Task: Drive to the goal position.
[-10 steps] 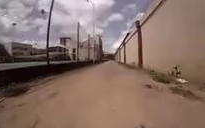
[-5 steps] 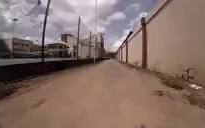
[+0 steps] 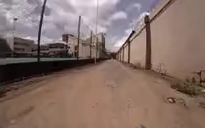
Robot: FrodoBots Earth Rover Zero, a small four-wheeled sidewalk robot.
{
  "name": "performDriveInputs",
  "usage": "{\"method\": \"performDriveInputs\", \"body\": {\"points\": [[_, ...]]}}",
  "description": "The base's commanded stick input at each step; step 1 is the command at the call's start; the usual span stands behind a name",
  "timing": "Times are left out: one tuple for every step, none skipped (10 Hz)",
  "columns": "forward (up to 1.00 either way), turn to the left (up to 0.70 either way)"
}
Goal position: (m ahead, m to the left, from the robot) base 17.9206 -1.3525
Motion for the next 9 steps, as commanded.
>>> {"method": "performDriveInputs", "body": {"points": [[0.85,0.00],[0.85,0.00],[0.85,0.00],[0.85,-0.06],[0.85,-0.29],[0.85,-0.15],[0.85,0.00],[0.85,0.00],[0.85,-0.22]]}}
